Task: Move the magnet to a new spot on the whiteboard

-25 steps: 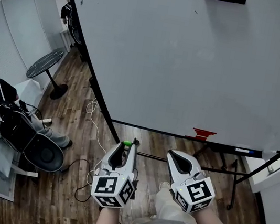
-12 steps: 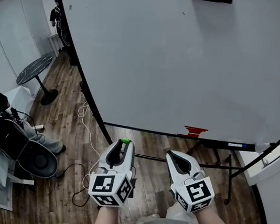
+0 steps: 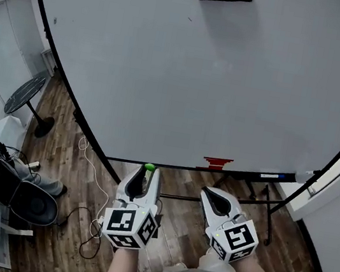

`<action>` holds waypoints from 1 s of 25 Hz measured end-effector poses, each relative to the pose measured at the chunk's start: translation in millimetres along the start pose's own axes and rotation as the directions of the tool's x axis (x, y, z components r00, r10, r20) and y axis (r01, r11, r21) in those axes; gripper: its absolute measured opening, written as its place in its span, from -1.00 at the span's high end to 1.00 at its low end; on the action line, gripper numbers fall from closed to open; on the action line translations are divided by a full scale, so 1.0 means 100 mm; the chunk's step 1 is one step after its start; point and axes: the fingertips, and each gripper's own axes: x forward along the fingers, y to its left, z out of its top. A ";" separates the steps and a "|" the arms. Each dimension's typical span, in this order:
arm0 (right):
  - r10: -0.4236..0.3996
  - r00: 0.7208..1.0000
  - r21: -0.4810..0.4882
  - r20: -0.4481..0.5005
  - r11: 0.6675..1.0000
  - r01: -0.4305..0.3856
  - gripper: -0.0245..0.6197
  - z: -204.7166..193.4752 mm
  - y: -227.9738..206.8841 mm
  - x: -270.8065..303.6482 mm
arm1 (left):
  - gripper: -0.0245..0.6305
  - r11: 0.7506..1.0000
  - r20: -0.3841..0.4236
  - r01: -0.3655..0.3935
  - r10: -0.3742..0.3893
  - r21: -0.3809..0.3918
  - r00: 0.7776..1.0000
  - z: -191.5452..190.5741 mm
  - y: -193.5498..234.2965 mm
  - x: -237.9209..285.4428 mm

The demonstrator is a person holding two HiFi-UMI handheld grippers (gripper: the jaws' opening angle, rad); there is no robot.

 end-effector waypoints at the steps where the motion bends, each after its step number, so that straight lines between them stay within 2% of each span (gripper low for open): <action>1: -0.006 1.000 -0.001 0.001 1.000 0.006 0.92 0.01 -0.04 -0.02 | 0.51 1.000 0.002 0.007 -0.007 0.003 1.000 0.02 -0.04 0.04; 12: -0.017 1.000 -0.002 0.021 1.000 0.017 0.92 0.13 -0.66 -0.17 | 0.51 0.999 0.038 0.036 -0.037 0.031 0.999 0.25 -0.56 0.50; 25: 0.041 0.999 0.012 0.007 0.999 -0.041 0.92 0.07 -1.24 -0.26 | 0.51 0.996 0.083 0.048 -0.055 0.080 0.995 0.52 -1.15 1.12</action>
